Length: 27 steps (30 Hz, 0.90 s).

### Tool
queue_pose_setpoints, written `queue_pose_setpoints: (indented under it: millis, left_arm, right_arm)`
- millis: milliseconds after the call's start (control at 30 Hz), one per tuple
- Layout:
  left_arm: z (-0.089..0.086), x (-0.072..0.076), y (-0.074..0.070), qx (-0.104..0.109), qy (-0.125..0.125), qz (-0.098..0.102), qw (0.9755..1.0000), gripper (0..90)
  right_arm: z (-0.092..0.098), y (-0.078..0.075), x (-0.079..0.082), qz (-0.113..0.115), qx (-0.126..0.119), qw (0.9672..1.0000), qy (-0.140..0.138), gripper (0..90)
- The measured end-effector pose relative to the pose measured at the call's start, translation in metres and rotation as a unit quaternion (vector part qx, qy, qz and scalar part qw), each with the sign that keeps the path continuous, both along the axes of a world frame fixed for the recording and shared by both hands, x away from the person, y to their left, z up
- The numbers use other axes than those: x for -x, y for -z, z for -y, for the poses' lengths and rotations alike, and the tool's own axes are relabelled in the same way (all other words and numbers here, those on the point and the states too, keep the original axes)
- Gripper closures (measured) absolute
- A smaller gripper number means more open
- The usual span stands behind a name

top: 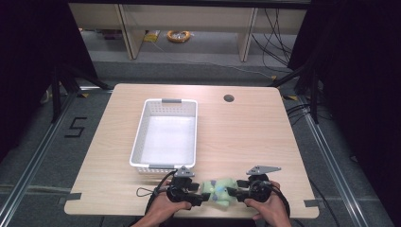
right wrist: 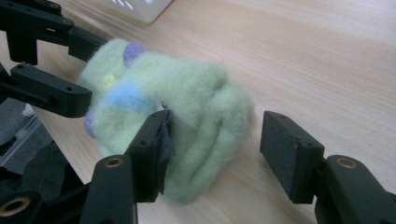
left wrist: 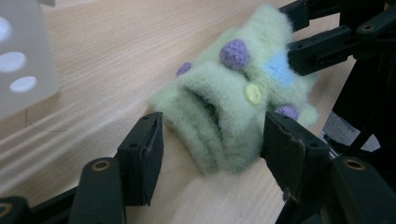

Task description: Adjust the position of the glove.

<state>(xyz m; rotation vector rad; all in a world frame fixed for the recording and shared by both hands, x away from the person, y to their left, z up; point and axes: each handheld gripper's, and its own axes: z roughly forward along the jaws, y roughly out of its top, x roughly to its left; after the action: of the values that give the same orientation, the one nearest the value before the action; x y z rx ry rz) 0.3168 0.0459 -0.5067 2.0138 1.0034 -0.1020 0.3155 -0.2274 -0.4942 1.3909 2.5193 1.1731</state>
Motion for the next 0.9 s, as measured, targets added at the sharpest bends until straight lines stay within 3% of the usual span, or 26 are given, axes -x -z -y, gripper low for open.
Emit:
queue_pose_setpoints:
  millis: [100, 133, 200, 300, 333, 433, 467, 500, 533, 700, 800, 900]
  left_arm:
    - [0.002, -0.001, 0.002, -0.002, 0.001, -0.006, 1.0000, 37.9]
    - [0.003, -0.001, 0.003, -0.002, 0.005, -0.012, 0.9999, 38.5]
    - [0.005, -0.001, 0.005, -0.006, 0.013, -0.010, 0.9998, 40.7]
    - [0.006, 0.000, 0.005, -0.010, 0.020, -0.006, 0.9997, 43.4]
    - [0.006, 0.000, 0.005, -0.008, 0.020, -0.007, 0.9997, 44.5]
    - [0.006, 0.000, 0.005, -0.008, 0.017, -0.014, 0.9997, 48.4]
    - [0.006, -0.001, 0.006, 0.003, 0.019, -0.019, 0.9996, 49.7]
    - [0.006, 0.000, 0.007, 0.006, 0.010, -0.010, 0.9999, 49.7]
    - [0.005, -0.001, 0.006, -0.004, 0.016, -0.014, 0.9998, 53.1]
    - [0.004, -0.001, 0.009, 0.005, 0.021, -0.013, 0.9997, 60.6]
    - [0.004, 0.001, 0.007, -0.001, 0.032, 0.007, 0.9995, 67.4]
    - [0.003, 0.002, 0.007, -0.003, 0.033, 0.012, 0.9994, 70.2]
  right_arm:
    - [0.002, 0.003, -0.003, -0.008, -0.005, 1.0000, -0.001, 44.3]
    - [0.004, 0.006, -0.005, -0.018, -0.021, 0.9996, -0.004, 44.5]
    - [0.005, 0.008, -0.006, -0.022, -0.030, 0.9993, -0.006, 44.9]
    - [0.004, 0.009, -0.005, -0.021, -0.028, 0.9994, -0.001, 45.2]
    - [0.003, 0.010, -0.005, -0.030, -0.039, 0.9988, -0.007, 45.4]
    - [0.003, 0.012, -0.005, -0.032, -0.042, 0.9986, -0.006, 45.7]
    - [0.002, 0.014, -0.005, -0.036, -0.054, 0.9979, -0.009, 48.5]
    - [0.002, 0.014, -0.005, -0.036, -0.054, 0.9979, -0.009, 48.5]
    - [0.002, 0.015, -0.005, -0.049, -0.068, 0.9964, -0.010, 51.6]
    - [0.000, 0.018, -0.006, -0.055, -0.080, 0.9952, -0.015, 56.4]
    - [0.000, 0.018, -0.005, -0.055, -0.090, 0.9942, -0.021, 64.9]
    - [0.000, 0.019, -0.004, -0.046, -0.092, 0.9945, -0.020, 67.3]
